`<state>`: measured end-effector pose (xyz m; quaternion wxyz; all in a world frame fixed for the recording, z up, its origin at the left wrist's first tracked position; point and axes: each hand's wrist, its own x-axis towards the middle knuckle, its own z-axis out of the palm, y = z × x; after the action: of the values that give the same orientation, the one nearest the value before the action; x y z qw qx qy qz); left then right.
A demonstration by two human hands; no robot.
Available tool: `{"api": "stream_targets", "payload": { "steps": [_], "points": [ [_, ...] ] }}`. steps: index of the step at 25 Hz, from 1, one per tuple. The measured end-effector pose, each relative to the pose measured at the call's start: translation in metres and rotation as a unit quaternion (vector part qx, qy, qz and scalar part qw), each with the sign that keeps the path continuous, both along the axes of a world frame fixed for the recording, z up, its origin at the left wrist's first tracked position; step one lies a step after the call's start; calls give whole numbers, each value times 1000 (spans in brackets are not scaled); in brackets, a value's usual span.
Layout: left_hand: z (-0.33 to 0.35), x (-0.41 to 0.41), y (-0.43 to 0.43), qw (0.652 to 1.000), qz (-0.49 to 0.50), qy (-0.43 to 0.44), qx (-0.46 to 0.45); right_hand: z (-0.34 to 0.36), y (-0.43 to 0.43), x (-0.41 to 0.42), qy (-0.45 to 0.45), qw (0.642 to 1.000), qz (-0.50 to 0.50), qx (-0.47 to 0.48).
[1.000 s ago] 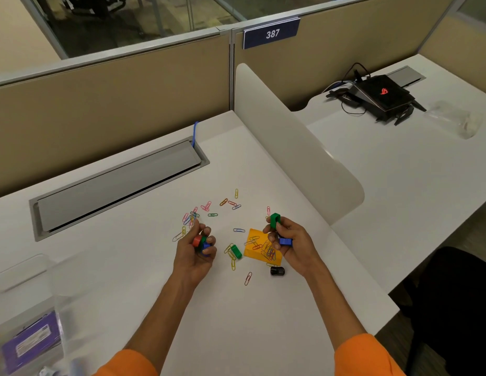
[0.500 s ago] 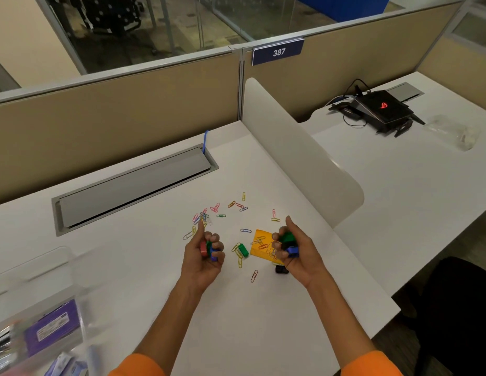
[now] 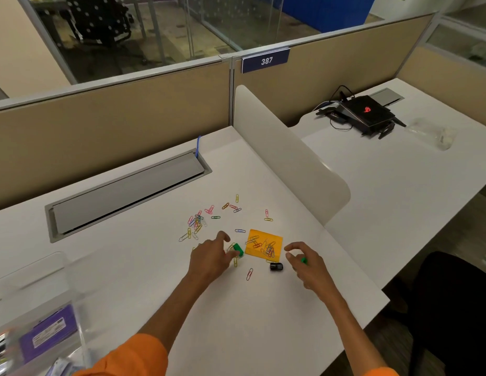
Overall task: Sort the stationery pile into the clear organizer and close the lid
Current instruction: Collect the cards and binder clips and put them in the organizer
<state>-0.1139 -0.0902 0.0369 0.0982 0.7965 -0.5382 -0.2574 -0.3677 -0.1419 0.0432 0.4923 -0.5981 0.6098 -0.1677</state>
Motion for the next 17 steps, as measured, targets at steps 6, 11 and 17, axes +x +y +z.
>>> {"api": "stream_targets", "payload": {
  "steps": [6,11,17],
  "points": [
    [-7,-18,-16,996,-55,-58,35,-30,6,-9,181,967,123,-132],
    [-16,-19,-17,996,-53,-55,39,-45,7,-4,242,942,187,-141],
    [-25,-15,-15,998,-37,-30,36,-47,4,1,236,943,194,-134]
  ]
}}
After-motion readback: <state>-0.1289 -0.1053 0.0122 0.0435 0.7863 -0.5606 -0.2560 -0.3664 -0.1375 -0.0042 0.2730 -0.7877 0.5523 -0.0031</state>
